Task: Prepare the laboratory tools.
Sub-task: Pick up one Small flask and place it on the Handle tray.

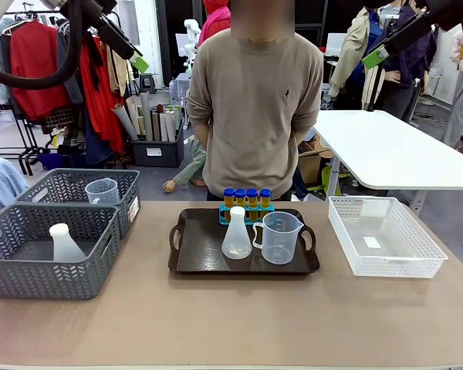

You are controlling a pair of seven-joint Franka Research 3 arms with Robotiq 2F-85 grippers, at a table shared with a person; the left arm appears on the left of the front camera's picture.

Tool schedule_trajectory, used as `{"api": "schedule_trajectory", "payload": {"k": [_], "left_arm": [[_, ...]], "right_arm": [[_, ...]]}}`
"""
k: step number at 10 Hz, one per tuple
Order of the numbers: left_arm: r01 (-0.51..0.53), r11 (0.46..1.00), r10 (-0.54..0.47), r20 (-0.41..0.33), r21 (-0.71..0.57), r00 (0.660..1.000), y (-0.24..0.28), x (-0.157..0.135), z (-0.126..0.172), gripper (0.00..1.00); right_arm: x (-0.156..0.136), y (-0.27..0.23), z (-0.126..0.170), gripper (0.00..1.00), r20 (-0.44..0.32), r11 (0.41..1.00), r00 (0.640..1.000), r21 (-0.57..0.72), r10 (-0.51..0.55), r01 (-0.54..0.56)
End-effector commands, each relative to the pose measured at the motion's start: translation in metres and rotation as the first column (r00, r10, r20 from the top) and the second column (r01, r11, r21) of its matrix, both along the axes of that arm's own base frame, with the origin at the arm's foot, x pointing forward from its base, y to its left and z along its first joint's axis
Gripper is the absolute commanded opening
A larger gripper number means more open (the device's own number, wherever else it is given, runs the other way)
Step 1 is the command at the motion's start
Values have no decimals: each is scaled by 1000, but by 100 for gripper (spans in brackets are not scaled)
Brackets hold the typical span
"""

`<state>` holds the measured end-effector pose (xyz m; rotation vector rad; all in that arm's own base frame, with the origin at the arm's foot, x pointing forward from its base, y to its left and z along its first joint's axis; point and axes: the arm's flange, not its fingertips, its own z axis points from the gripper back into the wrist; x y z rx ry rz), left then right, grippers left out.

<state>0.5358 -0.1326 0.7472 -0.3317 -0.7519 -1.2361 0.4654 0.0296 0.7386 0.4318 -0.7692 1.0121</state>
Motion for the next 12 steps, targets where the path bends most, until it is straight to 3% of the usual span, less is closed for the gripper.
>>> {"api": "schedule_trajectory", "payload": {"k": [1, 12], "left_arm": [[-11, 1000, 11, 3, -10, 1000, 2, 0, 2, 100], [-11, 1000, 11, 3, -10, 1000, 2, 0, 2, 100]], "right_arm": [[-1, 1, 0, 100, 4, 1000, 1000, -1, 2, -2], [-1, 1, 0, 100, 4, 1000, 1000, -1, 2, -2]]}}
